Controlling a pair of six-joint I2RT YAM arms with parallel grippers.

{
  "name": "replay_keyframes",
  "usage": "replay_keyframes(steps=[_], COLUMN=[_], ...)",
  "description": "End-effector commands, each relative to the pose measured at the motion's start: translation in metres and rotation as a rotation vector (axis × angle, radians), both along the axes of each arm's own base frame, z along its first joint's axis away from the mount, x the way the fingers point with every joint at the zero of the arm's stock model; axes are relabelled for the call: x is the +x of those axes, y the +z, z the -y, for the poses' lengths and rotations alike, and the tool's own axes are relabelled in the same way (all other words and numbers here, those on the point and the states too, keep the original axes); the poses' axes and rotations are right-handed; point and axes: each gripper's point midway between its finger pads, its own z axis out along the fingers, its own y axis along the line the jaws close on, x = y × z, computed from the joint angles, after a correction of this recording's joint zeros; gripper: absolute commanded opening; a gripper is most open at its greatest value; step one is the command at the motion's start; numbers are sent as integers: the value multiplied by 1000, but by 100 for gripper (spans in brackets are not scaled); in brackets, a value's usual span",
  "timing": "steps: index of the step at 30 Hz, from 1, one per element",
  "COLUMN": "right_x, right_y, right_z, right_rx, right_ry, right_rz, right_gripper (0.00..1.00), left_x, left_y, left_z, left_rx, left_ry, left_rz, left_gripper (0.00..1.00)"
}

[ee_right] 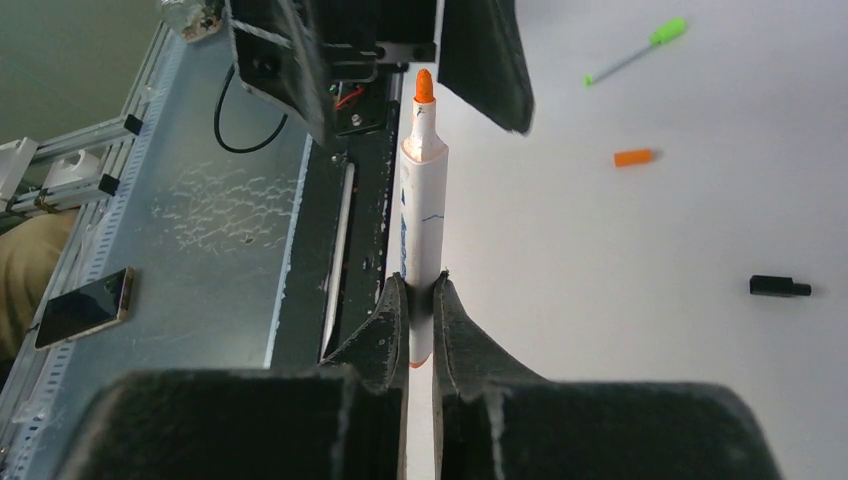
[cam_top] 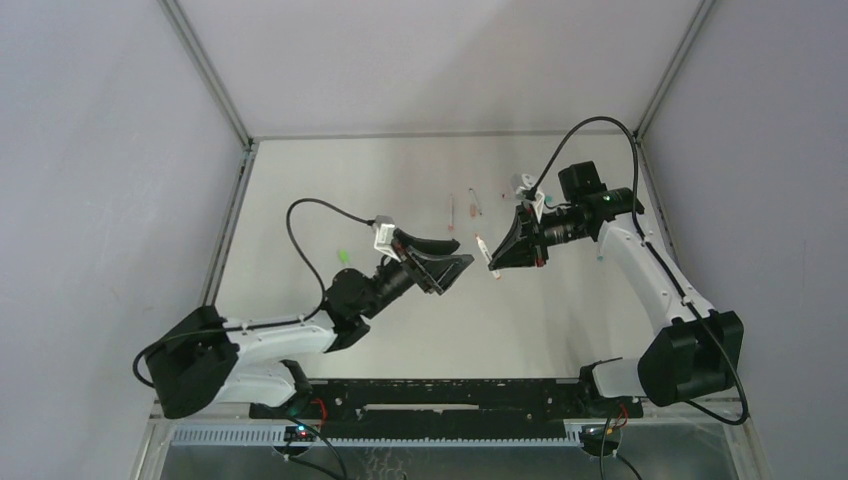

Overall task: Insert the pens into the pen caps
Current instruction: Pick up the pen from the center of the board.

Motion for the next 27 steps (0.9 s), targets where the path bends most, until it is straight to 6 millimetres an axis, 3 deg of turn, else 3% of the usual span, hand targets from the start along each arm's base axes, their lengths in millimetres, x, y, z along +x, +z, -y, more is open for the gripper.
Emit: replay_keyframes(steps=[1,13,19,22,27], right_x=[-14,-21,-23,-24,-28], right_y=[14,13,14,16,26], right_z=[-5,-11,-12,-13,-14], right_rx=[50,44,45,51,79], right_ry=[47,77,86,83,86], right_rz=[42,48,48,38,13], right_gripper=[0,0,0,1,37], left_x=[-1,-2,0,2,5], left_y=[36,32,33,36,45], left_z=[17,45,46,42,27], left_rx=[-91,-95,-109,-143,-267], left_ry=[-39,-105,-103,-88,-49], left_rz=[55,25,12,-2,-29], left_gripper=[69,48,5,0,0])
